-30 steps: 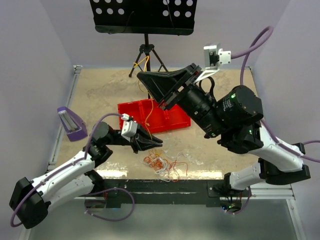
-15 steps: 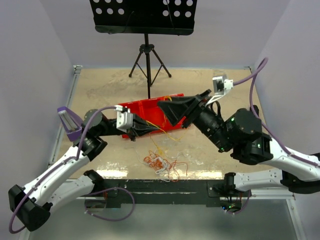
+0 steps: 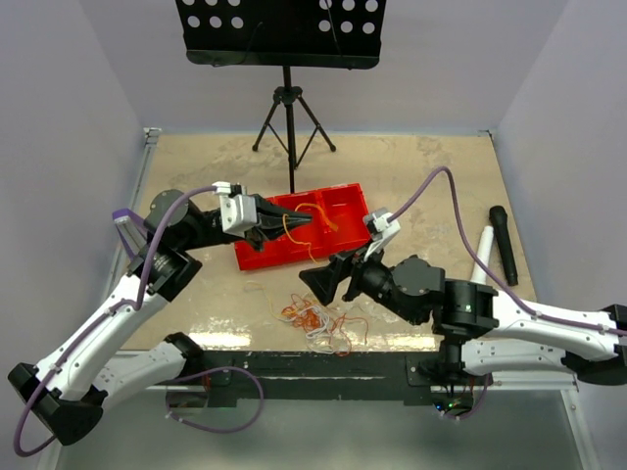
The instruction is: Untangle the cables
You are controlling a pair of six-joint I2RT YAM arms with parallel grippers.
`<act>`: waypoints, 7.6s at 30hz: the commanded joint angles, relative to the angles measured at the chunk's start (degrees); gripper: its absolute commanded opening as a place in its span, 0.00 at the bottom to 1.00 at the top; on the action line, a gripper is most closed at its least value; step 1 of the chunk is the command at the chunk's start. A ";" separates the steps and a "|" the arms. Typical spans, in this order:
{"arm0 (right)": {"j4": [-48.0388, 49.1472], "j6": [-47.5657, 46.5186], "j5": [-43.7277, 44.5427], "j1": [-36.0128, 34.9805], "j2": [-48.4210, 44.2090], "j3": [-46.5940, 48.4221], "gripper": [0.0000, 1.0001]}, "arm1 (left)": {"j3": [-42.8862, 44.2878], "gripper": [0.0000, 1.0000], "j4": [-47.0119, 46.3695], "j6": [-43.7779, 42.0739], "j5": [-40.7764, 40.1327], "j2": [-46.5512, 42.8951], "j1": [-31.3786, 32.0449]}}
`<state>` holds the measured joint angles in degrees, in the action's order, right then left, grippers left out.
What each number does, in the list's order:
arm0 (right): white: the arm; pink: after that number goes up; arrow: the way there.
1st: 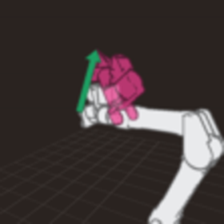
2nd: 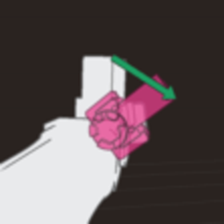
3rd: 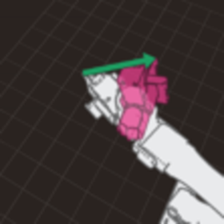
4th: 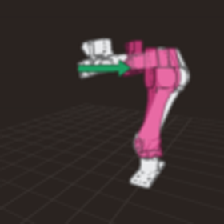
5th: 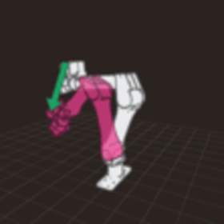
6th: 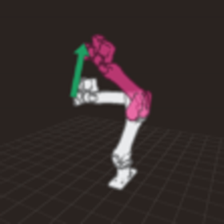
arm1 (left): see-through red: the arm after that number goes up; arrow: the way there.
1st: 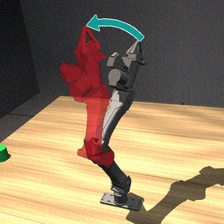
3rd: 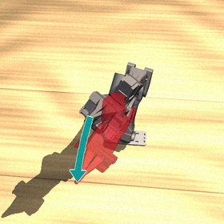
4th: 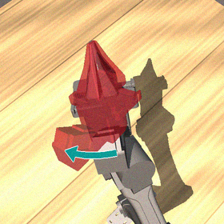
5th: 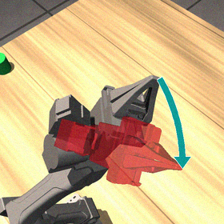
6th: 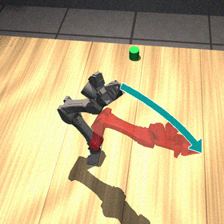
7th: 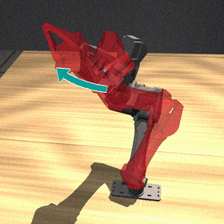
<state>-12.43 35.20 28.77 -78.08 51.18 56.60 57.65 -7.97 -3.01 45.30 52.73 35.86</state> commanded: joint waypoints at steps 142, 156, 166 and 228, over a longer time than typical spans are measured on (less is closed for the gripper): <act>1.09 9.45 9.72 3.46 -0.82 -7.29 0.69 | -30.05 0.17 -24.20 16.80 -48.89 20.39 -13.71; 4.60 7.43 4.36 7.41 5.33 -4.75 0.68 | -24.08 0.52 -15.26 11.71 -49.77 19.34 -13.71; 3.73 8.48 0.58 11.28 8.32 -5.18 0.63 | -15.56 0.46 0.65 6.20 -41.75 14.34 -13.71; -8.93 18.59 4.01 12.17 -6.35 -13.71 0.62 | -7.30 0.00 7.00 -30.85 -19.98 19.26 7.74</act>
<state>-21.93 53.98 30.59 -66.28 44.88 43.42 44.03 8.47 -42.98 32.71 75.77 44.62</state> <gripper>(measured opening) 0.621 0.012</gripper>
